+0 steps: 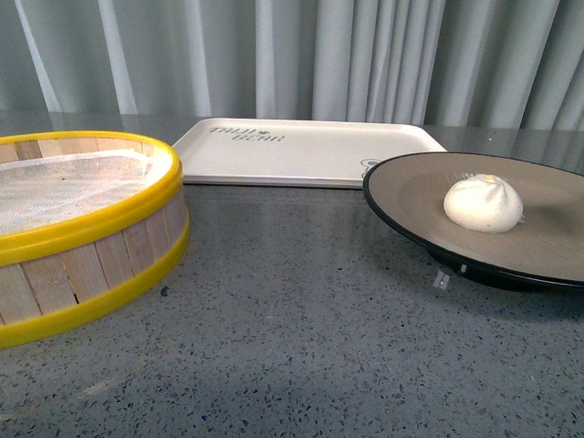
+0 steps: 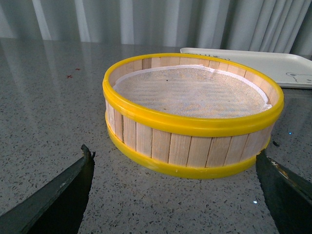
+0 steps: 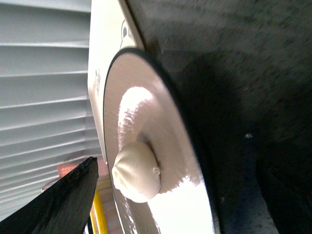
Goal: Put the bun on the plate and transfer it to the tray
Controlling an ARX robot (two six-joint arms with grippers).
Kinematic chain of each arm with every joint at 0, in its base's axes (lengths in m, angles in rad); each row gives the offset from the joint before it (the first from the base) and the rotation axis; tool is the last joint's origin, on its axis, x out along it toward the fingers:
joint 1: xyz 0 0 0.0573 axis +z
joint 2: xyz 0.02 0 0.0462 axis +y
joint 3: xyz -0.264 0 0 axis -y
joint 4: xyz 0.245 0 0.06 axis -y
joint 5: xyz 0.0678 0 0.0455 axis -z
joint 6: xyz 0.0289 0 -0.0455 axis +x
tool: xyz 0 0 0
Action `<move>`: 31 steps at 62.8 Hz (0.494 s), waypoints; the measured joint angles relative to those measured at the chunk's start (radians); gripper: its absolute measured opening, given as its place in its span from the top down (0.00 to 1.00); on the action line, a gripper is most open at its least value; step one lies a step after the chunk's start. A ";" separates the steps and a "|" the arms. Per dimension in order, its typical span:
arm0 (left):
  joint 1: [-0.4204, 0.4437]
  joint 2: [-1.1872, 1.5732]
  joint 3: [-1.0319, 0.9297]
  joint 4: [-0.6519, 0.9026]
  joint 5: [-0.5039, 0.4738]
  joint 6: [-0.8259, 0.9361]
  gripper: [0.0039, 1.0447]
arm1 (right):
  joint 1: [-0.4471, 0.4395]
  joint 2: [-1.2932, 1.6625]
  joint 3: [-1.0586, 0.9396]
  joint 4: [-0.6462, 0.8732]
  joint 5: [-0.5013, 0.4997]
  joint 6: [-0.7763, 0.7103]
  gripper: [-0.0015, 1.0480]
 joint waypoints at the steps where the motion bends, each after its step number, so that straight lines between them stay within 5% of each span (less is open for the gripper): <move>1: 0.000 0.000 0.000 0.000 0.000 0.000 0.06 | 0.006 -0.010 -0.010 0.000 -0.001 0.002 0.08; 31: 0.000 0.000 0.000 0.000 0.000 0.000 0.06 | 0.023 -0.110 -0.093 -0.025 0.024 0.003 0.80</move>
